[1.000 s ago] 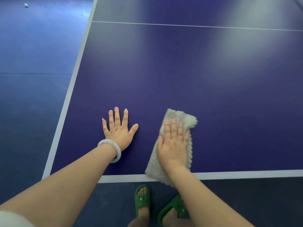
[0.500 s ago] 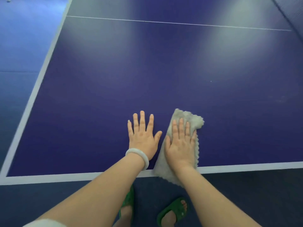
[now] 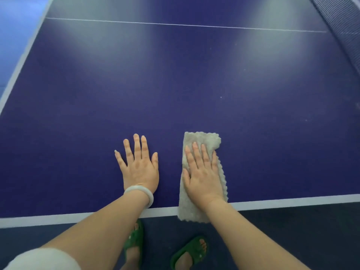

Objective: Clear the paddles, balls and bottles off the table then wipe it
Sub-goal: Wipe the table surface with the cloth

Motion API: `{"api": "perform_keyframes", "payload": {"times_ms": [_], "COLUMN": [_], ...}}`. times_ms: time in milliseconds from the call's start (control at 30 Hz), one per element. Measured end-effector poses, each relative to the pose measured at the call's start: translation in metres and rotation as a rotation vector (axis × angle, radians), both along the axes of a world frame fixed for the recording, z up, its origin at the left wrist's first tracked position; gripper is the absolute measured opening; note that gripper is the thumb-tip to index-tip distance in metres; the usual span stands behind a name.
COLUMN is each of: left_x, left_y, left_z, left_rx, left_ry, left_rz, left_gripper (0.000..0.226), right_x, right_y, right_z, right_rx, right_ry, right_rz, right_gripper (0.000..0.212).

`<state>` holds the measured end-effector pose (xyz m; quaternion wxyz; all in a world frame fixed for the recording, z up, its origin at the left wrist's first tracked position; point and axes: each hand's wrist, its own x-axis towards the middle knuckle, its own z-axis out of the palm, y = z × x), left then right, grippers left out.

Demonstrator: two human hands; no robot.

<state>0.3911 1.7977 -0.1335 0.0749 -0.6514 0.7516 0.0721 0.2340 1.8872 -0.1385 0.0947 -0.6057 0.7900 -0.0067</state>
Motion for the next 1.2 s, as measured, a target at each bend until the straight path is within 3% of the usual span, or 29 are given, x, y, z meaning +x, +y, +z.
{"api": "perform_keyframes", "payload": {"times_ms": [67, 133, 267, 333, 400, 567, 633, 700, 800, 933, 1000, 1133, 1200], "left_x": [0.000, 0.000, -0.001, -0.001, -0.001, 0.001, 0.000, -0.001, -0.002, -0.001, -0.001, -0.001, -0.001], "left_y": [0.000, 0.000, 0.001, 0.000, 0.000, 0.000, 0.000, 0.000, 0.001, 0.000, 0.000, 0.000, 0.000], "left_z": [0.000, -0.001, -0.002, -0.002, -0.002, -0.002, -0.003, -0.003, -0.004, -0.004, -0.004, -0.004, -0.004], "left_rx": [-0.003, -0.013, -0.028, -0.032, -0.027, -0.036, -0.045, -0.049, -0.049, -0.056, -0.060, -0.062, -0.062], "left_ry": [-0.001, 0.005, 0.001, -0.007, -0.004, 0.035, 0.047, 0.039, 0.027, 0.039, 0.048, 0.049, 0.052], "left_rz": [0.005, 0.016, 0.028, 0.032, 0.037, 0.044, 0.049, 0.051, 0.050, 0.057, 0.057, 0.054, 0.055], "left_gripper": [0.067, 0.067, 0.068, 0.067, 0.067, 0.069, 0.069, 0.069, 0.069, 0.070, 0.071, 0.071, 0.070], "right_x": [-0.015, -0.056, -0.131, -0.125, -0.090, -0.027, -0.060, -0.108, -0.165, -0.137, -0.096, -0.071, -0.107], "right_y": [0.021, 0.037, 0.032, 0.010, -0.012, 0.006, 0.025, 0.037, 0.028, -0.009, -0.020, 0.003, 0.015], "right_z": [0.003, 0.004, 0.003, 0.002, 0.003, 0.008, 0.009, 0.006, 0.004, 0.000, 0.001, 0.005, 0.003], "right_rx": [0.015, 0.021, 0.069, 0.058, 0.023, 0.024, 0.020, 0.018, 0.071, 0.021, -0.025, 0.009, -0.004], "right_ry": [-0.020, -0.009, 0.059, 0.055, 0.026, -0.069, -0.072, -0.019, 0.025, 0.006, -0.012, -0.055, -0.017], "right_rz": [0.231, 0.253, -0.183, -0.379, -0.432, 0.218, 0.280, 0.172, -0.209, -0.572, -0.415, 0.256, 0.239], "right_gripper": [0.063, 0.064, 0.066, 0.066, 0.065, 0.061, 0.061, 0.061, 0.064, 0.064, 0.064, 0.062, 0.062]}}
